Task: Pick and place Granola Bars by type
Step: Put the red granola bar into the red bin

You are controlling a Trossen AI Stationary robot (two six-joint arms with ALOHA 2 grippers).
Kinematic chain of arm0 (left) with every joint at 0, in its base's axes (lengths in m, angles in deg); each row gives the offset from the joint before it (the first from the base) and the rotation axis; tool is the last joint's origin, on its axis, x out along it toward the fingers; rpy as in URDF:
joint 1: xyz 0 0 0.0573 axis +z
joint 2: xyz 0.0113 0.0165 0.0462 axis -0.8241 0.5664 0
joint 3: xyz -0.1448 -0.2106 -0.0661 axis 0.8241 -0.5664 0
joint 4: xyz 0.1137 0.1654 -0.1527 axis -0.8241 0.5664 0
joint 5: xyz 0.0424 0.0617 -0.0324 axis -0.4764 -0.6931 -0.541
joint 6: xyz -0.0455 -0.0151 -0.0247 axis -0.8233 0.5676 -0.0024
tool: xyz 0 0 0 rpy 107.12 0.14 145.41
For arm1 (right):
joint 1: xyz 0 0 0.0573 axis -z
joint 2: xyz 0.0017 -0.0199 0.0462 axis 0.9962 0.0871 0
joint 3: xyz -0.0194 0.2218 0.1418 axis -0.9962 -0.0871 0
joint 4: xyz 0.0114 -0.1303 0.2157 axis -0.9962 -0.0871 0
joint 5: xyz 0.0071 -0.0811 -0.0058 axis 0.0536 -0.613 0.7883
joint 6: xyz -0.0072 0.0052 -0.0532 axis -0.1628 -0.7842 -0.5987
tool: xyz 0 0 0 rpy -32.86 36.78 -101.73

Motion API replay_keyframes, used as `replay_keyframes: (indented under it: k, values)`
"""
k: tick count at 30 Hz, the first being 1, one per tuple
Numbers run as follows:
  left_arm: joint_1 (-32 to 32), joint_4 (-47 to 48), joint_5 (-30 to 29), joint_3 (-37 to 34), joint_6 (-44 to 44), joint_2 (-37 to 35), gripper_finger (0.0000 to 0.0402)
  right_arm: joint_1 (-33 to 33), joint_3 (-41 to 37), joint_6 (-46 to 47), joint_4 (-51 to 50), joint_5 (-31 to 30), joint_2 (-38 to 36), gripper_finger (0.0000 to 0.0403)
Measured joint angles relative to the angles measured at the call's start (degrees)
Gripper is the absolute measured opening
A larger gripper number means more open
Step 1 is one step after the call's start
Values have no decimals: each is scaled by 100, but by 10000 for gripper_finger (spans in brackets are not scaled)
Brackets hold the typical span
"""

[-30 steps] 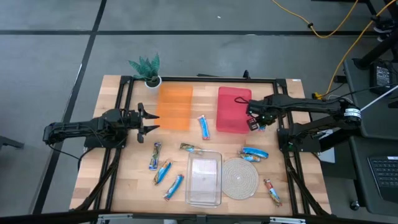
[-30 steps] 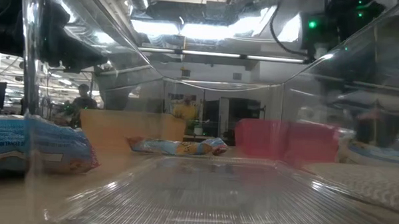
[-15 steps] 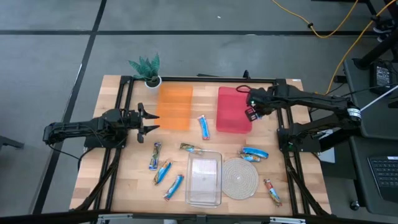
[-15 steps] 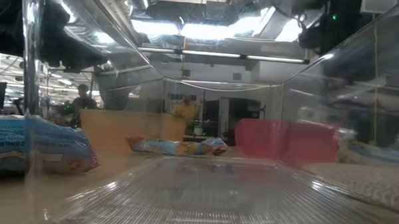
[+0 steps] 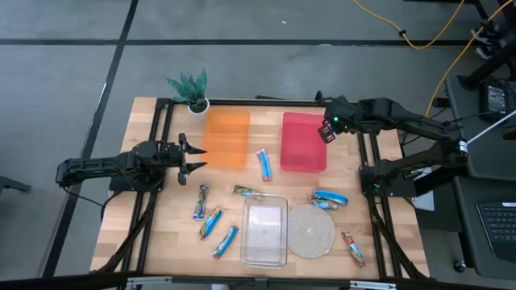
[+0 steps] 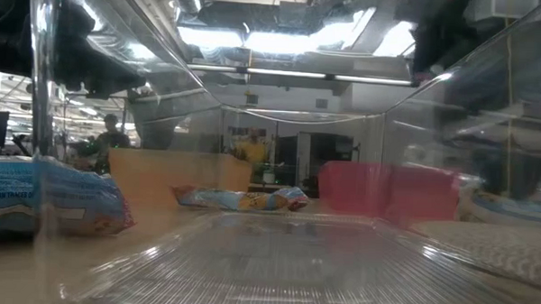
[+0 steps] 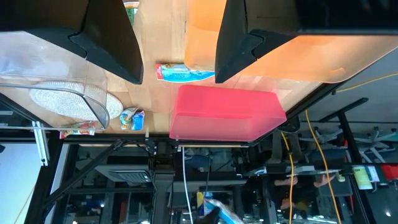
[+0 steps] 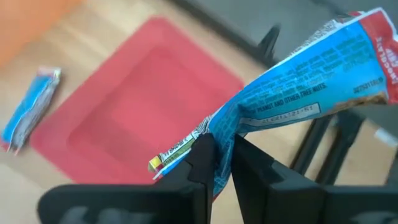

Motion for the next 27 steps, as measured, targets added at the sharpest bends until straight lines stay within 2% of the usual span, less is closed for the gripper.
replay_keyframes:
  k: [4, 12, 21, 27]
  values:
    - [1, 0, 0, 0, -1, 2, 194, -41, 30, -459, 443, -313, -186, 53]
    - [2, 0, 0, 0, -1, 2, 194, -41, 30, -1371, 1342, -334, -764, 53]
    - [1, 0, 0, 0, -1, 1, 194, -41, 28, -2131, 1759, -42, -1103, 53]
    - [2, 0, 0, 1, -1, 2, 194, -44, 26, -2441, 1839, 429, -1082, 53]
